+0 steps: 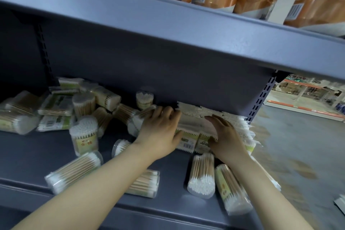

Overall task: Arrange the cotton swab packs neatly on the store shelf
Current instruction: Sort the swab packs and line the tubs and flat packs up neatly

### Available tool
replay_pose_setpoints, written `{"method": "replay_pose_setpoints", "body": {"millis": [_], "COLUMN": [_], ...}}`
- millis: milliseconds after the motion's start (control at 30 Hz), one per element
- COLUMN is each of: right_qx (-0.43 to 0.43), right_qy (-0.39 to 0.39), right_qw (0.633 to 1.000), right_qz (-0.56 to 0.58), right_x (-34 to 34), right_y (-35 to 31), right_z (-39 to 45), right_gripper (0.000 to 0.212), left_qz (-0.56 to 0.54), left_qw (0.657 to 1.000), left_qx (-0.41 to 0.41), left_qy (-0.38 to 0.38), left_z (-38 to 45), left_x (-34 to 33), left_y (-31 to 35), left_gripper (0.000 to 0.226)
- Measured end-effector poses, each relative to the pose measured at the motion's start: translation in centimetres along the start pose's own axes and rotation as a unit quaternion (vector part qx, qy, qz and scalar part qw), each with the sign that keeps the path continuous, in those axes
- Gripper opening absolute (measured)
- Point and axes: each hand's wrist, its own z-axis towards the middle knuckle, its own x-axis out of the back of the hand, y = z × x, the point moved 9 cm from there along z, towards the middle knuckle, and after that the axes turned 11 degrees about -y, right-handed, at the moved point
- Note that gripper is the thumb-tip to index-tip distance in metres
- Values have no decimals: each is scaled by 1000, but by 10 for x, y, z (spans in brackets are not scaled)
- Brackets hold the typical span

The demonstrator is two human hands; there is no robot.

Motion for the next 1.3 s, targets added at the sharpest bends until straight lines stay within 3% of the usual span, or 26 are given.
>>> {"method": "replay_pose_setpoints", "body": {"millis": [233,433,567,700,1033,1200,1300], "right_qx": [21,22,29,41,40,12,-18], "right_qy": [57,77,80,47,42,-65,-89], "right_qw": [997,993,986,976,984,994,993], "right_qz": [39,84,142,210,169,89,81], "right_x": [10,7,1,-21,-38,-64,-71], "right_y": [-19,-41,-59,-88,-123,-131,-129], "right_z": [-6,-5,-1,4,46,68,69], "right_gripper": [55,49,44,43,51,53,53], "left_qz": [16,23,36,41,10,-17,-50], "left_qw": [997,995,996,996,996,995,992], "left_qx": [73,96,81,74,39,36,37], "left_qy": [-9,-27,-32,-33,-80,-96,-114], "left_z": [-17,-34,-41,-43,-62,-65,-66], "left_x": [25,31,33,36,28,23,17], "left_y": [-60,-97,-111,-129,-148,-150,-150], "left_gripper": [25,23,39,40,38,37,39]}}
